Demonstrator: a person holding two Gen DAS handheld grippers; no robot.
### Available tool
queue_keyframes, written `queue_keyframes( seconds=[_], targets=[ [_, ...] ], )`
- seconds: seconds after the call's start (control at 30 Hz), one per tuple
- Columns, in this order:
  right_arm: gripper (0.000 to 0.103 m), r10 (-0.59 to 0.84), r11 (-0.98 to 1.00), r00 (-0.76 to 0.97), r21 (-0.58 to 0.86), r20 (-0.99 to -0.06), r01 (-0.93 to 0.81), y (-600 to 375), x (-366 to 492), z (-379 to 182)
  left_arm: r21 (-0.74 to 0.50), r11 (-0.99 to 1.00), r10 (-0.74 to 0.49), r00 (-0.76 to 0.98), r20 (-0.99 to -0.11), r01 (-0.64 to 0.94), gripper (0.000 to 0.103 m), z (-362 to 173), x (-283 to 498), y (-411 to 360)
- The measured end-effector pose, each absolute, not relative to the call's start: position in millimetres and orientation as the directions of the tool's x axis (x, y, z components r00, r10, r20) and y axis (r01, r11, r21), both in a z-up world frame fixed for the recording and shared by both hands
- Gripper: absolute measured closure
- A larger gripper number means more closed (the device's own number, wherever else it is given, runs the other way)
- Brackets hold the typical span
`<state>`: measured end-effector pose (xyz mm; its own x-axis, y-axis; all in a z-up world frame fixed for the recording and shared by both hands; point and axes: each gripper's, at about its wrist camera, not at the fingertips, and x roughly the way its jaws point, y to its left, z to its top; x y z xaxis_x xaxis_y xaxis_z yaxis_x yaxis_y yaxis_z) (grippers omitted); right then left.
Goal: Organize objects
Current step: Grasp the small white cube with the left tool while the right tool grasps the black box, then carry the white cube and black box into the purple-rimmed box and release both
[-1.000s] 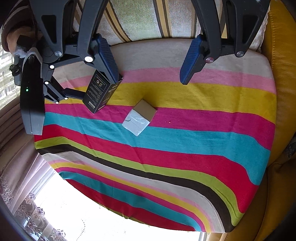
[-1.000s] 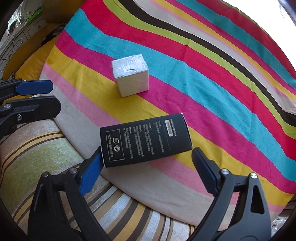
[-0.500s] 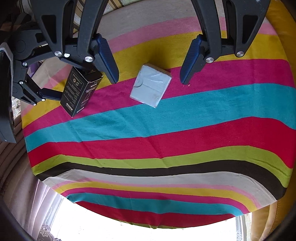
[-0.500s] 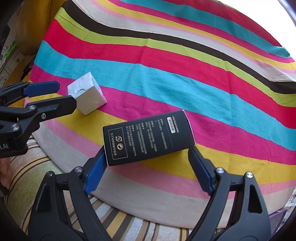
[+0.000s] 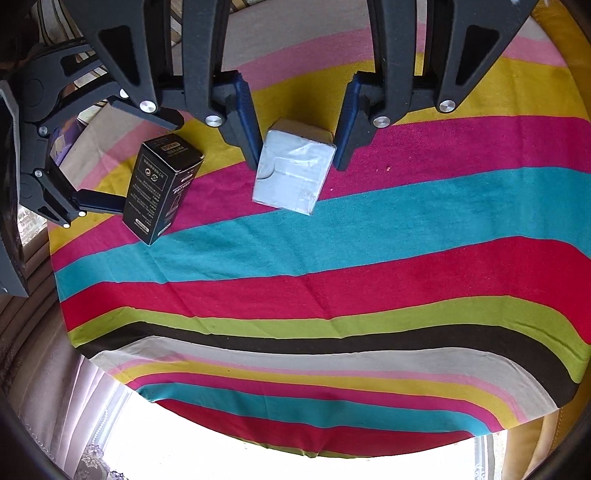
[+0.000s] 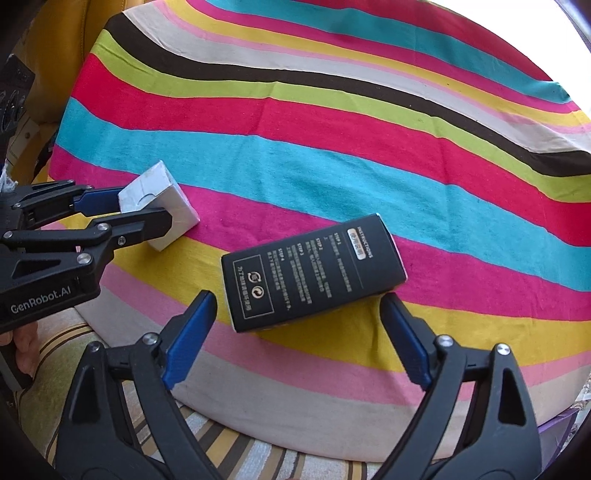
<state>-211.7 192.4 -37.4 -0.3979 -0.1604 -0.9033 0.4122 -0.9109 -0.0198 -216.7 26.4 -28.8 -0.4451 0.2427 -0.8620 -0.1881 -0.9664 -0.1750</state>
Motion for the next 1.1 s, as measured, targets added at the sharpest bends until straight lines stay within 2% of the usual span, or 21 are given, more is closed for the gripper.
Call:
queue_keyframes(
  seconds=[0.23, 0.53, 0.63, 0.7, 1.1],
  targets=[
    [0.005, -0.195, -0.854, -0.392, -0.040, -0.899, 0.518, 196.2, -209.2, -31.9, -0.197, -0.963, 0.262, -0.455, -0.851, -0.187, 0.063, -27.0, -215.6, 24.1],
    [0.004, -0.201, -0.826, -0.399, -0.064, -0.895, 0.561, 189.2, -228.9, -38.3, -0.206, -0.961, 0.269, -0.460, -0.846, -0.183, 0.063, -27.7, -215.6, 25.4],
    [0.005, -0.178, -0.834, -0.400, -0.078, -0.899, 0.547, 187.4, -231.2, -45.1, -0.214, -0.959, 0.276, -0.464, -0.842, -0.184, 0.064, -25.8, -214.4, 27.0],
    [0.015, -0.169, -0.845, -0.398, -0.075, -0.901, 0.530, 188.9, -231.2, -45.9, -0.219, -0.957, 0.283, -0.468, -0.837, -0.189, 0.064, -23.2, -212.0, 29.3],
    [0.015, -0.103, -0.928, -0.467, -0.084, -0.878, 0.363, 215.0, -202.0, -19.0, -0.290, -0.927, 0.372, -0.495, -0.785, -0.236, 0.065, 4.7, -174.8, 56.0]
  ],
)
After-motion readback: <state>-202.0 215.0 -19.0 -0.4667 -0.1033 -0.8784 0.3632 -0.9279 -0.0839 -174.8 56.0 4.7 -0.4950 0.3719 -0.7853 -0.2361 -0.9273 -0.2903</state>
